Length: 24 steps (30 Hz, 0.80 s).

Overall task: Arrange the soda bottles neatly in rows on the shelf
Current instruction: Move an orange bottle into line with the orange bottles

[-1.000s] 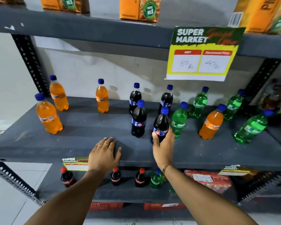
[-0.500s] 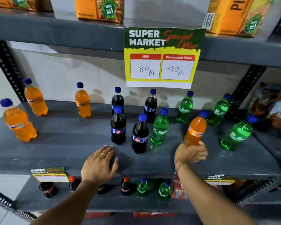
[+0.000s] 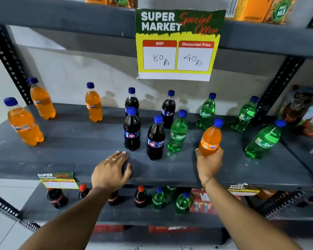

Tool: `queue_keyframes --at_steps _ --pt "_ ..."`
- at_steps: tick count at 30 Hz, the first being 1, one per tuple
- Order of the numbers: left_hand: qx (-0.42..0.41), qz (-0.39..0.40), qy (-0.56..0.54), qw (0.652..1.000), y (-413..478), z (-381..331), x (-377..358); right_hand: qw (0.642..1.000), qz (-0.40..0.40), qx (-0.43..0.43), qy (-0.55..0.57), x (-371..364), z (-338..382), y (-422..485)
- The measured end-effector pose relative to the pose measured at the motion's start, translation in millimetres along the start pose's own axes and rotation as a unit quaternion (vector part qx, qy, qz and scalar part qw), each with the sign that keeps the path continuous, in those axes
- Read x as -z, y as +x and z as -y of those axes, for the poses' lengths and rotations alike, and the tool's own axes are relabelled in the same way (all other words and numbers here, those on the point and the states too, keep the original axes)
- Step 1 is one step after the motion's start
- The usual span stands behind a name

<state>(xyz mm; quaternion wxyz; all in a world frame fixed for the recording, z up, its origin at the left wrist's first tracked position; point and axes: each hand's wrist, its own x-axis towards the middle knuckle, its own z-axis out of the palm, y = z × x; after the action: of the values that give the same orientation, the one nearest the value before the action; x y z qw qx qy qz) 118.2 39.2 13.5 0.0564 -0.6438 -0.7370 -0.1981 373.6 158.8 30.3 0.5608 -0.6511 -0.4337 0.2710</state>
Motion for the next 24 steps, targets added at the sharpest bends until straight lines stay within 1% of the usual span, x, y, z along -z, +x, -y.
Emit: queue_keyframes --at_steps 5,9,13,15,19,22,24 --pt "-0.017 0.007 0.017 1.000 -1.7 3.7 -2.4 0.999 0.037 0.034 -0.019 8.1 7.1 -50.9" --pt "-0.012 0.014 0.000 1.000 3.6 13.9 15.6 0.993 0.101 0.052 -0.032 -0.1 14.3 -98.0" --pt "0.020 0.018 0.003 1.000 8.6 57.2 45.9 0.979 0.178 0.089 -0.046 -36.9 25.7 -145.9" --pt "0.019 0.014 -0.008 1.000 6.3 79.0 50.8 0.972 0.207 0.098 -0.052 -57.3 32.1 -165.5" --pt "-0.028 -0.001 -0.028 0.999 -8.8 124.4 51.5 0.961 0.245 0.124 -0.044 -114.0 57.1 -196.9" --pt "-0.075 -0.010 -0.037 0.996 -14.5 146.4 52.2 0.955 0.273 0.109 -0.046 -159.7 81.9 -205.8" --pt "-0.097 0.006 -0.038 0.995 -12.6 152.8 52.1 0.957 0.265 0.100 -0.059 -185.6 91.9 -207.7"
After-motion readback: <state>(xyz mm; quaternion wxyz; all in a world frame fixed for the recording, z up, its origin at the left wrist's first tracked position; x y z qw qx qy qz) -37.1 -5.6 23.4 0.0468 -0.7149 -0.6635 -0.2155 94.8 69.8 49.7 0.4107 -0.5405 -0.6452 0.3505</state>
